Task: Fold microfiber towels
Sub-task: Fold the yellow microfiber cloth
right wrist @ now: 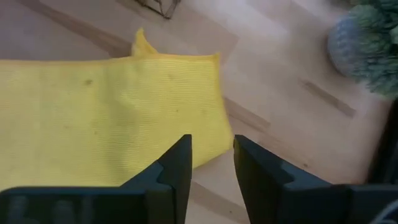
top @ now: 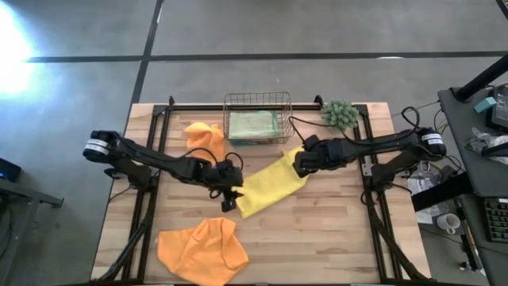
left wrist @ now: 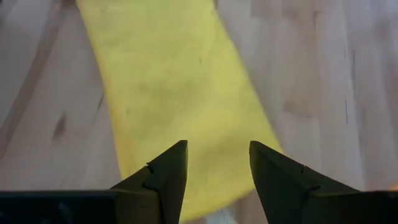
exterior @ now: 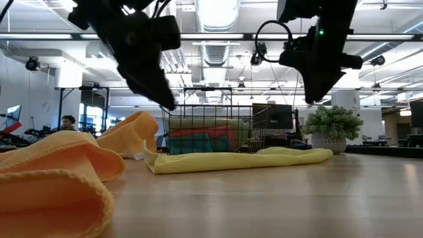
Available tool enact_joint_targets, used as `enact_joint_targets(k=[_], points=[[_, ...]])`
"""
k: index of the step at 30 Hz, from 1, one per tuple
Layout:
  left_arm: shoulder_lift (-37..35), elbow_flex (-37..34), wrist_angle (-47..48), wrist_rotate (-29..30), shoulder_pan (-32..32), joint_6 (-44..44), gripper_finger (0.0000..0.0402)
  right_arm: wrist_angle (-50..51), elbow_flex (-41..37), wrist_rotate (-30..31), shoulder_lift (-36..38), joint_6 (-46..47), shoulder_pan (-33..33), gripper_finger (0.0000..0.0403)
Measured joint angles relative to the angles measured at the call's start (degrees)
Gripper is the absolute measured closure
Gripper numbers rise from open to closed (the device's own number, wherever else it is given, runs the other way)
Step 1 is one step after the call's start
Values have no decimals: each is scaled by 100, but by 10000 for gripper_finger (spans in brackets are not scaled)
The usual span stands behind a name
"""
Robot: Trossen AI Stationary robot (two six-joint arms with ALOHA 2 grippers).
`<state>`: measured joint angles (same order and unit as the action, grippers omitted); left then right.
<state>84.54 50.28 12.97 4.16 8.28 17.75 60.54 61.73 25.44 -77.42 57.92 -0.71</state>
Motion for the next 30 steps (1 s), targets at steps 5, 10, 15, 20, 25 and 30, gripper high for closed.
enact_joint_targets(k=[5, 10, 15, 20, 25, 30], points=[[292, 48, 349, -52, -5, -80, 244, -1572, -10, -825, 75, -629, -164, 271], [307, -55, 1062, -170, 10, -406, 244, -3439, -19, -1168, -275, -1134, -655, 274], [272, -74, 1023, -170, 15, -513, 244, -4360, -22, -1142, -1061, -1160, -946, 288], [155, -96, 1205, -179, 74, -480, 244, -5416, 5, -1249, -1963, -1172, -1206, 297], [35, -98, 1496, -181, 199, -488, 244, -5527, 315, -1244, -2569, -1258, -1395, 298], [-47, -98, 1557, -185, 356, -480, 244, -5521, 709, -1241, -3031, -1265, -1403, 298]])
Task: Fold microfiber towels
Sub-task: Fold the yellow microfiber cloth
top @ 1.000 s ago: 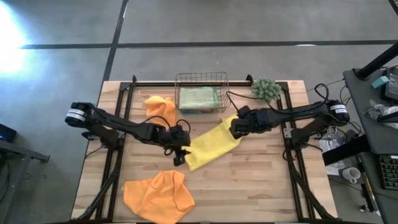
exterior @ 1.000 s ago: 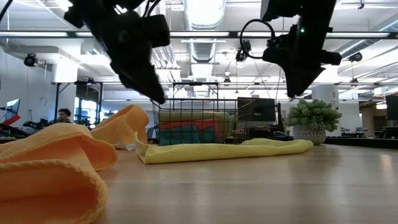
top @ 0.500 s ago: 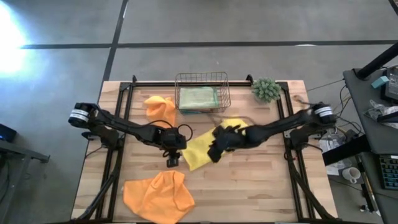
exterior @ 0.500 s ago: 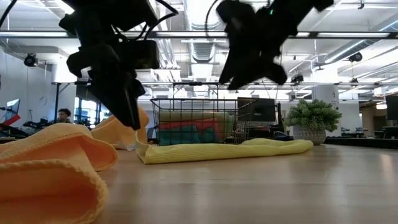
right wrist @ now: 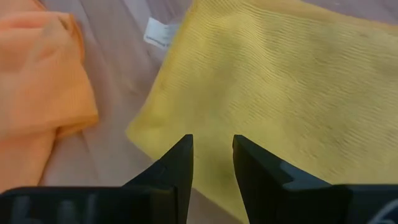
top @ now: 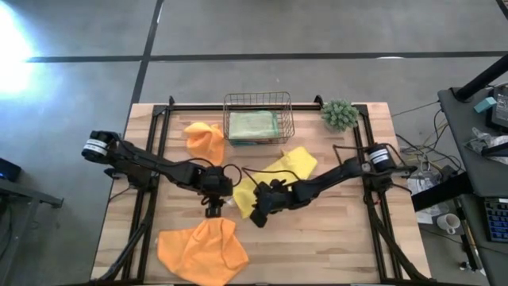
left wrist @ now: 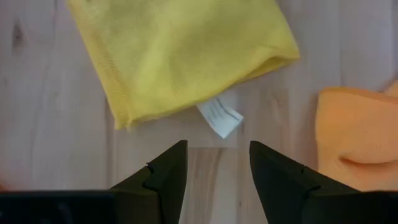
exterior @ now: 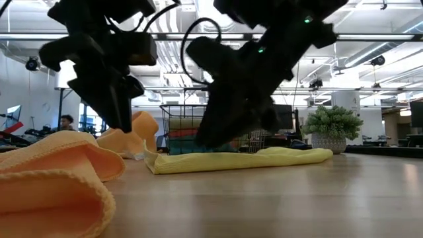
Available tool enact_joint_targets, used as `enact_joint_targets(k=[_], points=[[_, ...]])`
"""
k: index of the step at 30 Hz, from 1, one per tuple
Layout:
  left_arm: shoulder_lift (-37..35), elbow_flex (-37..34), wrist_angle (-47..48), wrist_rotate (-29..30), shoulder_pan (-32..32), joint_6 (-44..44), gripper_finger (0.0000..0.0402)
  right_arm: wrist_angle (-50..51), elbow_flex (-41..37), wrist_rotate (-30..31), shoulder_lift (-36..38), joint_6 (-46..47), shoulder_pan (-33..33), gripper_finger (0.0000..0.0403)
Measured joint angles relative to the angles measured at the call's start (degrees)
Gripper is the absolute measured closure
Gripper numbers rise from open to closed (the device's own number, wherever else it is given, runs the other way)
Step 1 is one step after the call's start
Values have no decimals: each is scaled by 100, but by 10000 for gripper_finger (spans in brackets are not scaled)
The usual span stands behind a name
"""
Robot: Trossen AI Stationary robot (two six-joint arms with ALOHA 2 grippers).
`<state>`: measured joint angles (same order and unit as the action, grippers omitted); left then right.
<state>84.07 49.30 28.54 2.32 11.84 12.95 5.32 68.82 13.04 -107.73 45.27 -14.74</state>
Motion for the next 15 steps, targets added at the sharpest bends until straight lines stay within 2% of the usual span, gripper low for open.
enact_joint_targets(k=[7, 15], points=[[-18, 0, 0, 1, 41, 11, 244, 108, 474, -141, -527, -14, -12, 298], [-50, 0, -5, 3, 269, 15, 244, 928, 934, -141, -811, 186, -215, 298]])
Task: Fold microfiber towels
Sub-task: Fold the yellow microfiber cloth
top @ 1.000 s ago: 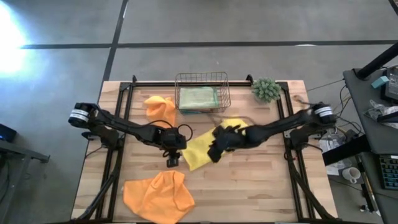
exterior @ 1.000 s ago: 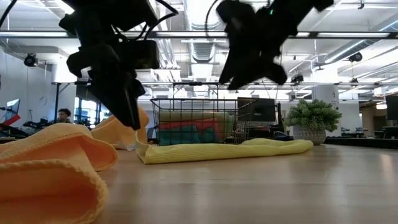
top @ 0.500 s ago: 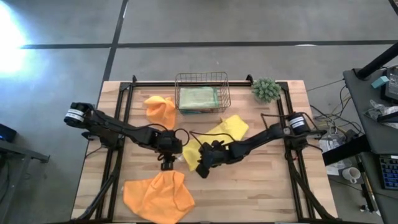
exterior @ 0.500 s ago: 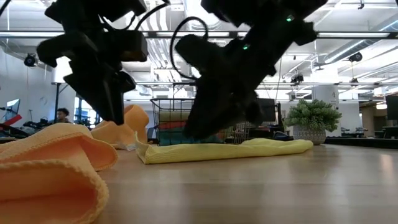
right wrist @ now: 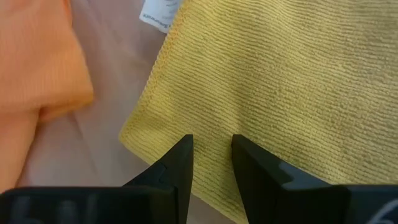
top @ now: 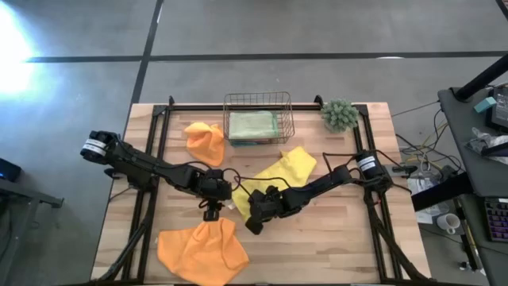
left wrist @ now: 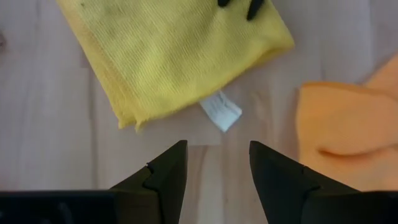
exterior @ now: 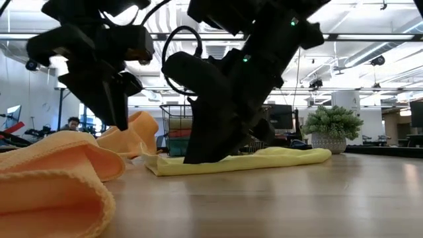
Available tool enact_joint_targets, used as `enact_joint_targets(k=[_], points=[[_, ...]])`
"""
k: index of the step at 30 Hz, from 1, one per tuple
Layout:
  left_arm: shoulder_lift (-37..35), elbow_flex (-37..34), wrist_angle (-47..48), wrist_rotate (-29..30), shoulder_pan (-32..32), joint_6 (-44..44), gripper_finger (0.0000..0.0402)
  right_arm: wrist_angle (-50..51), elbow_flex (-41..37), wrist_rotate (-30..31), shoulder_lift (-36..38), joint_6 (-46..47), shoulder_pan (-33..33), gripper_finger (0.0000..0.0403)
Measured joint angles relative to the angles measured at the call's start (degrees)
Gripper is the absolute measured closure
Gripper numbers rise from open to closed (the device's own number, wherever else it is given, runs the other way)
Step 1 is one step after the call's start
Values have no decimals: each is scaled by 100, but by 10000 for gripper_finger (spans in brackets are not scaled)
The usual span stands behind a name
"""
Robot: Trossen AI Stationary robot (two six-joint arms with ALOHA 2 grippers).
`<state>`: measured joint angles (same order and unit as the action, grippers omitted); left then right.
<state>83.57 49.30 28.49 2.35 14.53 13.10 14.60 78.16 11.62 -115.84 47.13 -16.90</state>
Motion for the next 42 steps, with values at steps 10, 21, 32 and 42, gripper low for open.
enact_joint_targets(k=[10, 21, 32, 42], points=[[-7, 8, -282, -2, 534, 22, 244, 1055, 38, -224, 292, -56, -614, 298], [59, 72, -1690, -2, 782, -75, 244, 1805, 32, -190, 852, 181, -1550, 298], [1034, 916, -1893, 150, 907, -1260, 244, 2198, 32, 718, 1575, 1038, -2526, 298], [1731, 1533, -947, 867, 1053, -2339, 244, 2223, 32, 1245, 1302, 1653, -2998, 298]])
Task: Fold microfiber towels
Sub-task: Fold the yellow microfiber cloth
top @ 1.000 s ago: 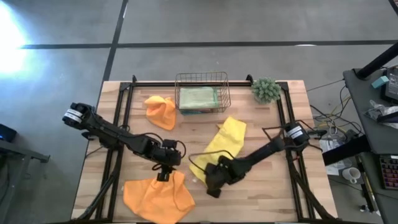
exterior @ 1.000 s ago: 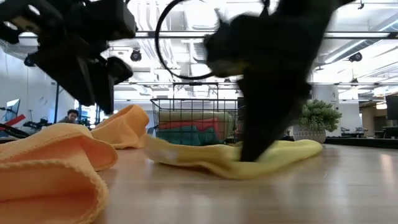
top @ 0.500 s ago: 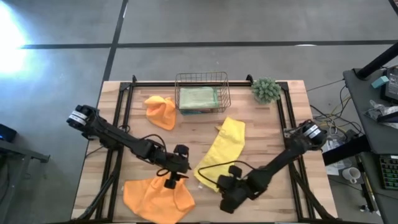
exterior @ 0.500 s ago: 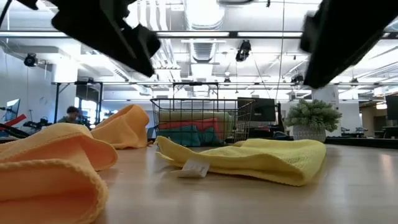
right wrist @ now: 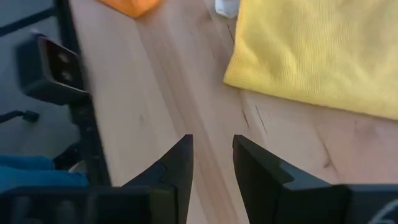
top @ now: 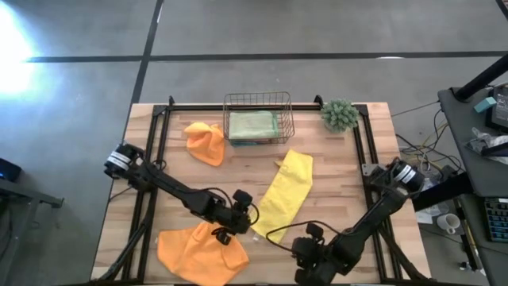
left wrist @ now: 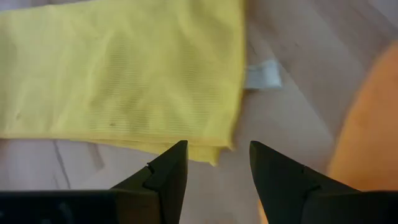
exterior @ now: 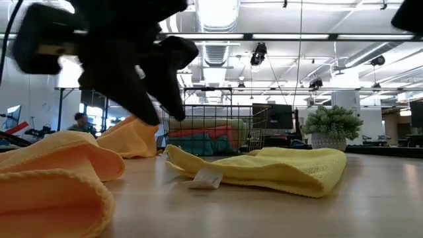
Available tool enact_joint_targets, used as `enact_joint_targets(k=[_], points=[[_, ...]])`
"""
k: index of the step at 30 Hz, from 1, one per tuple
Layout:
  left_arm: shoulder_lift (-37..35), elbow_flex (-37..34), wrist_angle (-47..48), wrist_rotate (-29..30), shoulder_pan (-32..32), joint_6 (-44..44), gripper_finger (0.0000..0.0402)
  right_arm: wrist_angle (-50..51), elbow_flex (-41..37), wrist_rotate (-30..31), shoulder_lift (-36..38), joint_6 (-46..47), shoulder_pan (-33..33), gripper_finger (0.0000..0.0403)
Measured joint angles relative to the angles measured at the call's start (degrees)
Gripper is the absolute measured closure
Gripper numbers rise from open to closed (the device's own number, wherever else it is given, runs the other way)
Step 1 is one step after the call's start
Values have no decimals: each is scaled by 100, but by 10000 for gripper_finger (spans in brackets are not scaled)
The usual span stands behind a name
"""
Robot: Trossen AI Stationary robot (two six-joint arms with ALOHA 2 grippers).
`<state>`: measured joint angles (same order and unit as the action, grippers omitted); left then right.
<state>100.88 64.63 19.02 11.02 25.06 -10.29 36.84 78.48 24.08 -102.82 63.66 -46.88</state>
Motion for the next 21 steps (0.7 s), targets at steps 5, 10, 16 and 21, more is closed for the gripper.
enact_joint_targets(k=[5, 10, 16, 21], points=[[24, -138, 9, -21, 81, -246, 244, -198, 0, -2, -235, 89, 3, 283], [33, -218, -250, 25, 72, -262, 244, -361, 0, 163, -340, -203, 19, 251], [33, -274, -374, 128, 70, -520, 244, -839, 0, 496, -584, -1198, 241, 219], [180, -274, -412, 130, 55, -670, 244, -935, -4, 662, -761, -1375, 482, 211]])
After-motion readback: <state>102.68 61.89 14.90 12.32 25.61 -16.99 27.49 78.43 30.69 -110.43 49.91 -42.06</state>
